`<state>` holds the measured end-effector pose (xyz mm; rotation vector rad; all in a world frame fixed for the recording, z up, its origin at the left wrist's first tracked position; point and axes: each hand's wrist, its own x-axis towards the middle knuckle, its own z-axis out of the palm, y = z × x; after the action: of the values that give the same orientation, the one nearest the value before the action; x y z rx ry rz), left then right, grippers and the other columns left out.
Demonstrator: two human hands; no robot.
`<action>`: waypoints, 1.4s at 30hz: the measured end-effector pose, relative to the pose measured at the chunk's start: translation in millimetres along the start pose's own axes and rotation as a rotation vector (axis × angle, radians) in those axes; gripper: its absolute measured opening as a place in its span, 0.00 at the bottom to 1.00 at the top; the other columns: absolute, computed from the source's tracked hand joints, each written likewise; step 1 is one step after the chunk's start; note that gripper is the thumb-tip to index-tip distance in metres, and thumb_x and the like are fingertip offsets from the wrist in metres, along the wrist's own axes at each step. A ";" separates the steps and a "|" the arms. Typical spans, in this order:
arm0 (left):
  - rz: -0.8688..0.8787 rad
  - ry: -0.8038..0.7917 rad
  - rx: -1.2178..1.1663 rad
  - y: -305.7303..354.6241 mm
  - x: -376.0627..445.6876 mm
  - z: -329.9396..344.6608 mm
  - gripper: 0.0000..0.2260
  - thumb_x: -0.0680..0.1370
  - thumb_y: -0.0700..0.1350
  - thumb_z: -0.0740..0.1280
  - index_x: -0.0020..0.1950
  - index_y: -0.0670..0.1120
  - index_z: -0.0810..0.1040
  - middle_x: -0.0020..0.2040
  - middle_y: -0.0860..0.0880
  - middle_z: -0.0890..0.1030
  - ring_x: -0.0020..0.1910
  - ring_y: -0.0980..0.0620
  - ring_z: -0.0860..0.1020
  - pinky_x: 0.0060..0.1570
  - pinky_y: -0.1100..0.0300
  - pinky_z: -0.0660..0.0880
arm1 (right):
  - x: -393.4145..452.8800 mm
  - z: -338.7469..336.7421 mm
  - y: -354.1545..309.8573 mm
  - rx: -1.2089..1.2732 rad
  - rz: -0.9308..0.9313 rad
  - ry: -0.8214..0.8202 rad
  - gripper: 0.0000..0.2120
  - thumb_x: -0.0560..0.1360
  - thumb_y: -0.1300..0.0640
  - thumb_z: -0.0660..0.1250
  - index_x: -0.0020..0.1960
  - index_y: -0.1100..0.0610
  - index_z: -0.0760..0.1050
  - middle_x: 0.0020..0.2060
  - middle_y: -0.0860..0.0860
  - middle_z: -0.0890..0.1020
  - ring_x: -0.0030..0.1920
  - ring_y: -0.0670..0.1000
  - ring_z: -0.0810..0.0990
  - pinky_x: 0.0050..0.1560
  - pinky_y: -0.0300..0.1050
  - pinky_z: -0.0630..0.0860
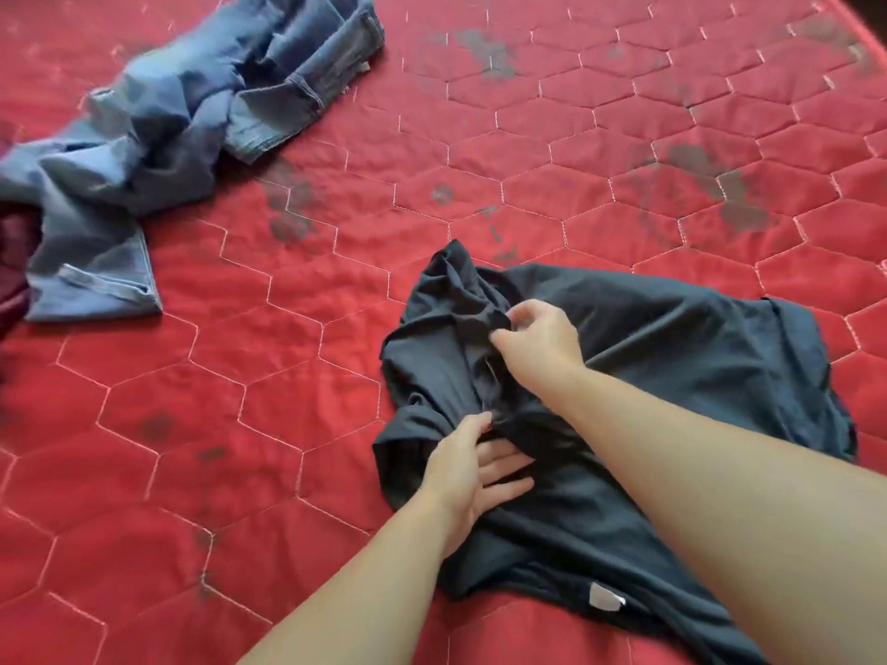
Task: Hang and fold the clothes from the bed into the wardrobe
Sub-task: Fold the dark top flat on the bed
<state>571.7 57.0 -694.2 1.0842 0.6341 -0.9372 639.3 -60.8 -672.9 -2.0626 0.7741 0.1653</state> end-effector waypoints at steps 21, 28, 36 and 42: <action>0.704 0.277 1.158 34.9 -20.5 -110.1 0.08 0.72 0.42 0.71 0.43 0.56 0.78 0.36 0.57 0.80 0.35 0.58 0.75 0.40 0.59 0.73 | -55.7 32.3 -0.2 -0.127 -0.702 0.114 0.06 0.69 0.59 0.72 0.46 0.54 0.80 0.41 0.47 0.76 0.39 0.49 0.76 0.42 0.50 0.76; 0.730 0.158 1.225 24.1 -47.0 -143.3 0.04 0.64 0.45 0.64 0.37 0.51 0.75 0.27 0.54 0.71 0.28 0.55 0.68 0.33 0.60 0.68 | -86.0 44.2 26.2 -0.464 -0.691 -0.363 0.10 0.73 0.42 0.64 0.48 0.47 0.77 0.40 0.44 0.73 0.41 0.47 0.76 0.45 0.49 0.76; 0.651 0.035 1.381 12.8 -49.4 -145.4 0.10 0.65 0.41 0.65 0.36 0.53 0.67 0.26 0.54 0.67 0.28 0.54 0.65 0.33 0.55 0.66 | -89.2 32.7 44.0 -0.519 -0.692 -0.210 0.14 0.70 0.47 0.67 0.55 0.48 0.73 0.42 0.43 0.70 0.43 0.51 0.78 0.40 0.49 0.76; 0.768 0.144 1.407 0.4 -53.7 -137.1 0.11 0.66 0.44 0.66 0.39 0.54 0.65 0.29 0.56 0.66 0.31 0.55 0.67 0.35 0.54 0.67 | -103.2 19.2 39.5 -0.198 -0.701 -0.020 0.13 0.71 0.50 0.67 0.54 0.51 0.77 0.41 0.43 0.75 0.34 0.41 0.71 0.41 0.45 0.75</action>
<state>547.3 202.1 -699.6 2.4037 -0.5018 -0.5216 537.5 -13.7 -671.6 -2.3898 -0.0110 -0.1371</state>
